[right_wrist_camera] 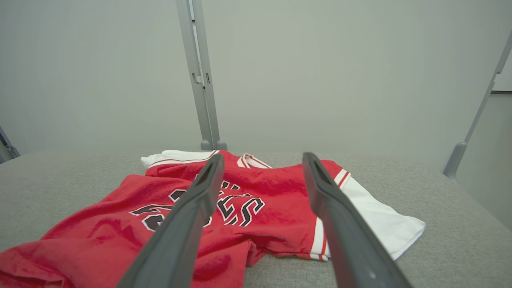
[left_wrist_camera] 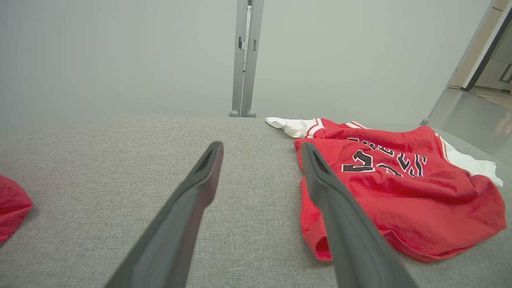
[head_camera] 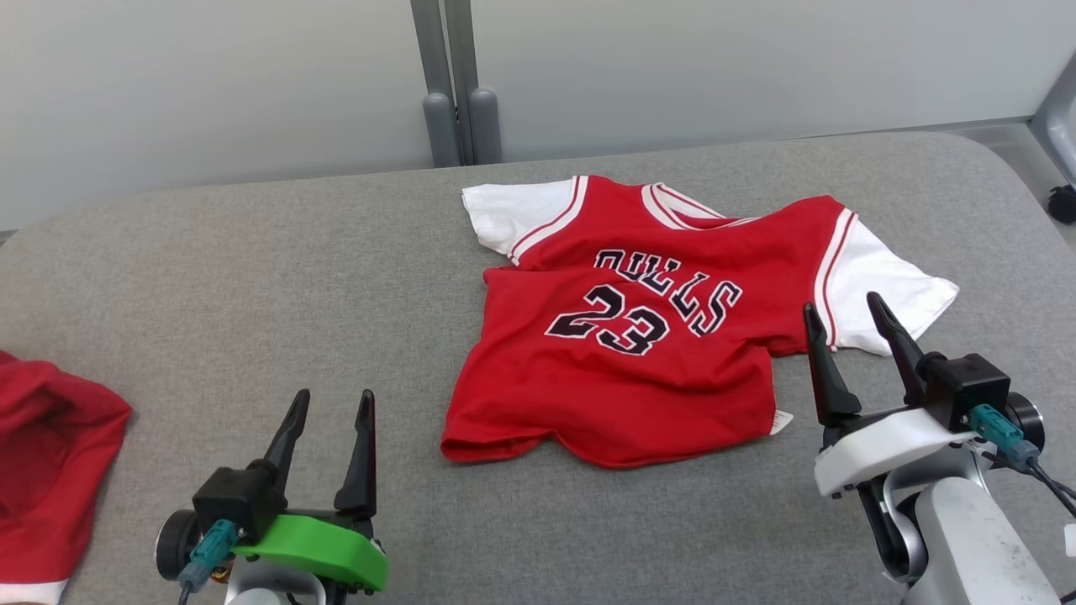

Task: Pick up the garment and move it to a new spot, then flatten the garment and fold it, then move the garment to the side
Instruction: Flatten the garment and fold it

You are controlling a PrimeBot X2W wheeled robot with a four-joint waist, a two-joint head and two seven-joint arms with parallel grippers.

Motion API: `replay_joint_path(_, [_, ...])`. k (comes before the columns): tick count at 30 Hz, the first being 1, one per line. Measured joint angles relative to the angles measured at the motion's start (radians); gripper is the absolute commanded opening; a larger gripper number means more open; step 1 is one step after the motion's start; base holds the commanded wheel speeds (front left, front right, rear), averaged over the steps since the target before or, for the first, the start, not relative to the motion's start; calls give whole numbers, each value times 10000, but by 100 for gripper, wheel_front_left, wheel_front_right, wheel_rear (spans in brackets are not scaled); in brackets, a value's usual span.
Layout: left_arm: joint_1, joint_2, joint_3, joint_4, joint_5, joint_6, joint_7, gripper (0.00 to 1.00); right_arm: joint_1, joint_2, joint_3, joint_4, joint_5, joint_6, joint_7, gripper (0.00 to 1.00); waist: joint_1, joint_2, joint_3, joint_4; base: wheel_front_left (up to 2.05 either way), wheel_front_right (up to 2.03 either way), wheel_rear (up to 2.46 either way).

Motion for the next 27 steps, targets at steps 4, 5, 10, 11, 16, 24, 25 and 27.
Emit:
replay_joint_path(4, [-14,-59,-491,-8,-226,-2,508,100,114,52,-153,-318,23,0,-2,100,0,0,88,-78,0,0,0])
replay_joint_path(5, [-20,-75,-767,-29,-330,-4,721,100,118,36,-244,-412,23,0,0,100,0,0,127,-106,0,0,0])
replay_joint_path(10, [-123,-253,-2245,-13,-1854,-52,2629,100,111,-88,-654,-610,31,0,0,100,0,0,384,-298,0,0,0])
replay_joint_path(11, [-153,-255,-2581,4,-2309,-56,3095,100,85,-98,-704,-640,29,0,-2,100,0,0,447,-359,0,0,0])
replay_joint_path(16, [-627,-267,-3519,481,-3616,6,4226,100,-141,-123,-696,-677,-4,0,-2,100,0,0,715,-756,0,0,0])
replay_joint_path(24, [-1569,-263,-4034,1486,-5837,1014,4696,100,-342,-27,-660,-594,-12,0,-2,100,0,0,1133,-1534,0,0,0])
replay_joint_path(25, [-1652,-272,-4029,1580,-6069,1183,4592,100,-346,4,-637,-583,-10,0,-2,100,0,0,1181,-1630,0,0,0])
replay_joint_path(27, [-1912,-265,-4086,1720,-6380,1333,4566,100,-365,56,-606,-581,-6,0,-2,100,0,0,1268,-1784,0,0,0])
